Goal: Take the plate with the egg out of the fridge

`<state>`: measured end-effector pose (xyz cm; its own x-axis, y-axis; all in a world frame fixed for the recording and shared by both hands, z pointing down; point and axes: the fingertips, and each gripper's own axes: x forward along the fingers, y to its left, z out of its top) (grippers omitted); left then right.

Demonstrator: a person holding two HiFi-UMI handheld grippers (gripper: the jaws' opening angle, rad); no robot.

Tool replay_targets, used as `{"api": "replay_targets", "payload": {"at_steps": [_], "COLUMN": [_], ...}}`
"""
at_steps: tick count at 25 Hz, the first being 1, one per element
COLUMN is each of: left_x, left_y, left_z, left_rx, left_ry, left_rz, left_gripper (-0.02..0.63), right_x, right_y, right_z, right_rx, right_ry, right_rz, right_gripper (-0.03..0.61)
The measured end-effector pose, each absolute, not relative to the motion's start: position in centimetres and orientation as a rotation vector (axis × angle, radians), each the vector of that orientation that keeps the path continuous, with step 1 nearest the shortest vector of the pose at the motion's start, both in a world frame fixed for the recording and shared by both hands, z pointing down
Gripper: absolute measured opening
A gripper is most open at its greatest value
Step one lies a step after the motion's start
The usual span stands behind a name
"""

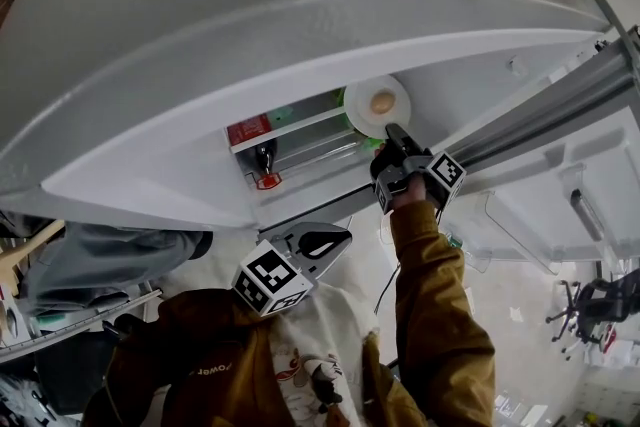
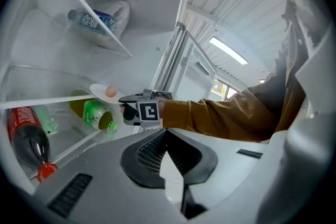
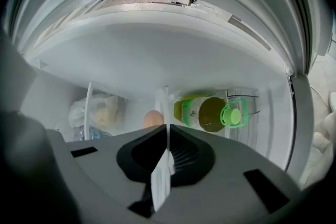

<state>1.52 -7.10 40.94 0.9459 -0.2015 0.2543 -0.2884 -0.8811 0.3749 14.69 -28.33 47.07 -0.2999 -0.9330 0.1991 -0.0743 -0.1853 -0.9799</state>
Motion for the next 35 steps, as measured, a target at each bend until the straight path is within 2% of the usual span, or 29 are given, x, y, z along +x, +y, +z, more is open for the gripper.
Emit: {"api": "replay_targets", "payload": {"at_steps": [35], "left_x": [2.0], "left_y": [-5.9], "left_z": [40.8], "left_rx": [2.681], "left_ry": [-0.319], "left_rz": [0.282], "left_gripper": [0.008], "right_x": [11.4], "right_y": [-18.3], "right_z": [41.7], "right_rx": [-1.087], "right_ry": [1.473], "right_rz": [-1.615], "right_gripper": [0.017]}}
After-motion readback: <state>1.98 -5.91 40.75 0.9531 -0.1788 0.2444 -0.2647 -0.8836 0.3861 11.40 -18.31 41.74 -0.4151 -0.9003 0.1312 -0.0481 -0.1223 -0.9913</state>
